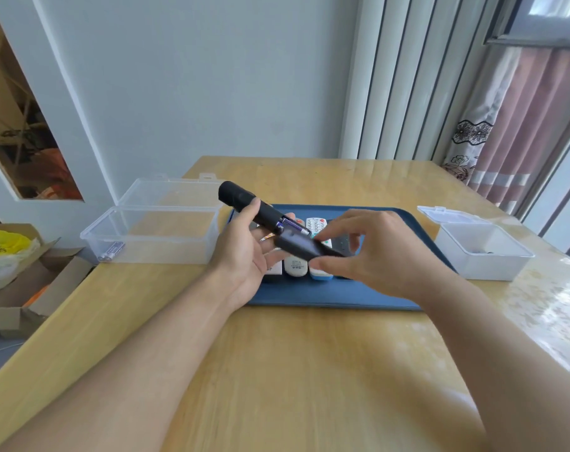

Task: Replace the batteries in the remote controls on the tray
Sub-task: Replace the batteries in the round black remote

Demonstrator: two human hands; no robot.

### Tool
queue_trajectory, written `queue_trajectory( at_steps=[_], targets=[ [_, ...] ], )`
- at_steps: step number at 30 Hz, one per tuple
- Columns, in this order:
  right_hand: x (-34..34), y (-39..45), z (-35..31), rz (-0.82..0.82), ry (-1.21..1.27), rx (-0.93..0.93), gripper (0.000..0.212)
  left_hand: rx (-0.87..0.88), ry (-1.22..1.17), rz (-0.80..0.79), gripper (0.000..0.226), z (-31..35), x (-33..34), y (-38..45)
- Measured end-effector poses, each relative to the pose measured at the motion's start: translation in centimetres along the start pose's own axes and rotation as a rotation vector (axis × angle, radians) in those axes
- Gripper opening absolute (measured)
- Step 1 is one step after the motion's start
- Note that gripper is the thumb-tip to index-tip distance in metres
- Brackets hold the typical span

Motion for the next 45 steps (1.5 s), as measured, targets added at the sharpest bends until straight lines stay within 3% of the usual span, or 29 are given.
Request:
queue_trajectory(
  at_steps=[3,8,13,17,21,25,28,30,35,41,45],
  targets=[
    [0.9,0.1,0.2,0.145,-0.031,0.088,0.027,-0.020,0.023,-0.061,0.048,-0.3,0.3,-0.3],
    [2.5,0.0,-0.3,0.210,-0.084,0.125,0.038,0.074,0.239,-0.159,0.028,-1.2,0.8,-0.7],
    [3.1,-0.1,-0.2,0.215,-0.056,0.135,0.051,0.155,0.343,-0.140,0.024,-1.7,0.7,-0.6],
    [2.9,0.4,0.3,0.214,0.241,0.244,0.039,0.173,0.330,-0.112,0.022,-1.4,0.5,-0.5],
    [2.4,0.6,0.7,0.026,0.574,0.403,0.024,0.230,0.272,-0.064,0.022,-0.8,0.3,-0.3],
    [2.3,0.6,0.8,-0.161,0.792,0.436,0.019,0.320,0.209,-0.016,0.063,-0.4,0.1,0.1],
    [2.2,0.6,0.8,-0.210,0.846,0.421,0.020,0.339,0.155,-0.002,0.105,-0.2,-0.2,0.3],
    [2.2,0.6,0.8,-0.213,0.857,0.418,0.019,0.338,0.144,0.020,0.115,0.0,-0.5,0.5],
    [2.3,0.6,0.9,-0.167,0.850,0.433,0.021,0.337,0.099,0.032,0.095,0.3,-0.6,0.6],
    [2.7,0.6,1.0,-0.119,0.874,0.445,0.020,0.339,0.084,0.040,0.090,0.2,-0.5,0.6],
    [3.1,0.6,0.0,-0.024,1.154,0.468,0.017,0.344,0.097,0.049,0.081,-0.2,-0.3,0.5]
  ],
)
Point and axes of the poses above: each hand's wrist, its own y-axis towards the middle knuckle, its own x-axis out of the palm, z = x × y, the point moved 1 cm from there along y, towards the middle knuckle, and after that the axes turned 1 degree about y, right-handed, at the moved point
